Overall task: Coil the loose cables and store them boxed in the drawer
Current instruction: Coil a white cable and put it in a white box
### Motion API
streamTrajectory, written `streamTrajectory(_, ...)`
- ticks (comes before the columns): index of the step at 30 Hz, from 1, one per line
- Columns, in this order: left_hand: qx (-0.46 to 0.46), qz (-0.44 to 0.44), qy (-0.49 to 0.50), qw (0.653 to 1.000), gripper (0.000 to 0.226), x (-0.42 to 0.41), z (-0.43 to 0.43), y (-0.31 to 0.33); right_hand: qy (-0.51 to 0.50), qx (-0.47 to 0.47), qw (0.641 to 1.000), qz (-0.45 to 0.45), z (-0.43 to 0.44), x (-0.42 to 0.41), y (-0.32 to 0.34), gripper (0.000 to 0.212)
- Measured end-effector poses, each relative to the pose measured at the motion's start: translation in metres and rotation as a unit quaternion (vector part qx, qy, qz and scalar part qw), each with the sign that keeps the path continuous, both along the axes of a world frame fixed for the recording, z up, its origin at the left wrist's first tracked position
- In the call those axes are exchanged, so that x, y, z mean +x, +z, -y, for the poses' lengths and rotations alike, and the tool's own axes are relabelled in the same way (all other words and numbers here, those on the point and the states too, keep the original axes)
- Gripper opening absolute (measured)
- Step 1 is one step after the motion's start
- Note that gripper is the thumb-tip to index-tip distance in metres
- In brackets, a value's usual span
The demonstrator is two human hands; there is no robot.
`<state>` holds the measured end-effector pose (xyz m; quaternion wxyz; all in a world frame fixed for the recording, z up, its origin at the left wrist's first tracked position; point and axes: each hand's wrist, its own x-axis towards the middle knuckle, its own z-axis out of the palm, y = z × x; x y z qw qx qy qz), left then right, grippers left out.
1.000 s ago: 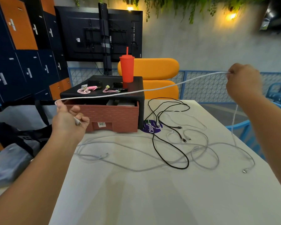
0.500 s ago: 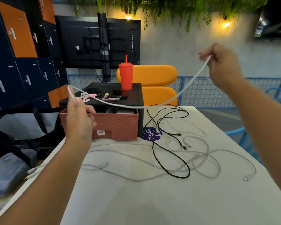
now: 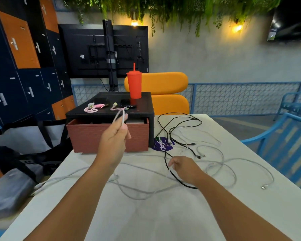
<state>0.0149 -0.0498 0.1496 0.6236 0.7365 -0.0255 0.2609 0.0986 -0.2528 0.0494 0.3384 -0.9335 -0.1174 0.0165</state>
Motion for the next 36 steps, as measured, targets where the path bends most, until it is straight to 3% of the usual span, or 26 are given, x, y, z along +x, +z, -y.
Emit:
streamTrajectory(4,0.013,-0.049,-0.001,0.999,0.026,-0.005,0.002,-0.001,-0.121,-0.014,0.992,0.041,0.017,0.0,0.006,0.044)
streamTrajectory(7,0.01,-0.061,-0.009,0.998,0.026,-0.009,0.003,0.001,-0.136,0.007,0.99,0.045,0.029,-0.006,0.019,0.053)
streamTrajectory(12,0.014,-0.059,-0.024,0.998,0.031,-0.018,0.014,0.007,-0.078,0.086,0.992,0.056,0.013,-0.03,0.036,0.046)
streamTrajectory(20,-0.053,-0.025,-0.121,0.991,0.03,-0.037,0.025,0.021,0.033,0.237,0.97,0.03,-0.041,-0.065,0.079,0.058)
streamTrajectory(25,-0.145,0.006,-0.194,0.97,0.03,-0.036,0.028,0.037,0.065,0.35,0.933,0.043,-0.064,-0.067,0.09,0.023)
streamTrajectory(29,-0.205,0.036,-0.22,0.953,0.03,-0.024,0.029,0.054,0.065,0.468,0.881,-0.025,-0.071,-0.07,0.097,0.033)
streamTrajectory(31,-0.247,0.055,-0.234,0.939,0.029,-0.016,0.029,0.063,0.079,0.442,0.893,-0.034,-0.071,-0.067,0.098,0.033)
streamTrajectory(36,-0.267,0.088,-0.221,0.934,0.03,0.007,0.027,0.067,0.09,0.19,0.976,0.062,-0.073,-0.053,0.091,0.028)
